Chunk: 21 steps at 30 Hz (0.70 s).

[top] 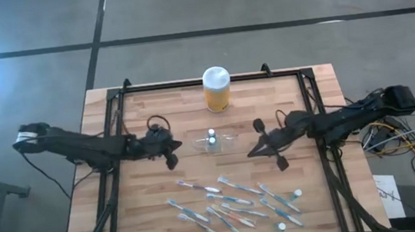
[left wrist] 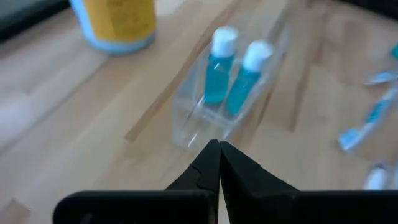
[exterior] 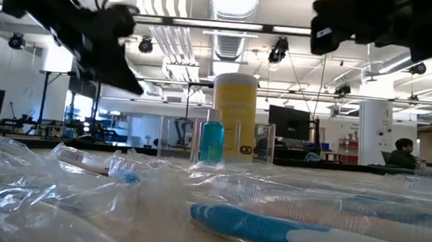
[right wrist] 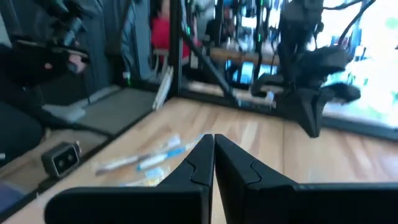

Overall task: Pick & Place toothbrushing station
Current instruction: Put the mouthwash bottle into the transparent organizer

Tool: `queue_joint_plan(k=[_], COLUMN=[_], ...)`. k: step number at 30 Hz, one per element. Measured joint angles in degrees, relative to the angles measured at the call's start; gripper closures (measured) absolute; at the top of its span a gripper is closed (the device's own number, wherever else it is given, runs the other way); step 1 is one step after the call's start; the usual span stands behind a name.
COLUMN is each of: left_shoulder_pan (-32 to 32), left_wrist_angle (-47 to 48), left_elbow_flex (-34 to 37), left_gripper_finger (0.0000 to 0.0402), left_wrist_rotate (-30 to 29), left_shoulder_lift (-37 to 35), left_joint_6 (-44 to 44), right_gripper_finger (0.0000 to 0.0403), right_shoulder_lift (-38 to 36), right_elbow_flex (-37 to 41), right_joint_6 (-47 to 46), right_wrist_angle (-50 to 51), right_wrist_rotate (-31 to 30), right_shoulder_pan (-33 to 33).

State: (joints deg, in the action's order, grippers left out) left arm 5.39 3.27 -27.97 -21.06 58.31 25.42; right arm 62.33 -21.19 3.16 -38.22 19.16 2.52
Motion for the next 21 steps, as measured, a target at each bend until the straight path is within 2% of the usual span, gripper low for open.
queue_joint_plan(k=[4, 10, 18, 21], left_shoulder_pan=[0.71, 1.46, 1.42, 1.42], left_wrist_angle=[1.11, -3.02, -4.94, -4.98], left_elbow_flex=[0.02, 0.13, 0.13, 0.13], left_gripper_finger=[0.0398, 0.0390, 0.0397, 0.0394], left_wrist_rotate=[2.42, 13.62, 14.26, 13.26], left_shoulder_lift=[-6.15, -11.09, -12.25, -12.26], left_joint_6=[-5.47, -13.92, -16.60, -17.16], right_gripper_finger=[0.0394, 0.0394, 0.0394, 0.0394], right_shoulder_lift=[-3.91, -9.57, -11.32, -11.26], right_elbow_flex=[5.31, 11.08, 12.13, 11.92], right_joint_6=[-0.34, -2.59, -3.41, -3.84], right_wrist_angle=[-8.72, -15.15, -14.98, -14.20], right_wrist_rotate=[-0.01, -0.25, -1.80, -4.23], right_shoulder_pan=[-0.09, -0.37, -0.79, -0.81])
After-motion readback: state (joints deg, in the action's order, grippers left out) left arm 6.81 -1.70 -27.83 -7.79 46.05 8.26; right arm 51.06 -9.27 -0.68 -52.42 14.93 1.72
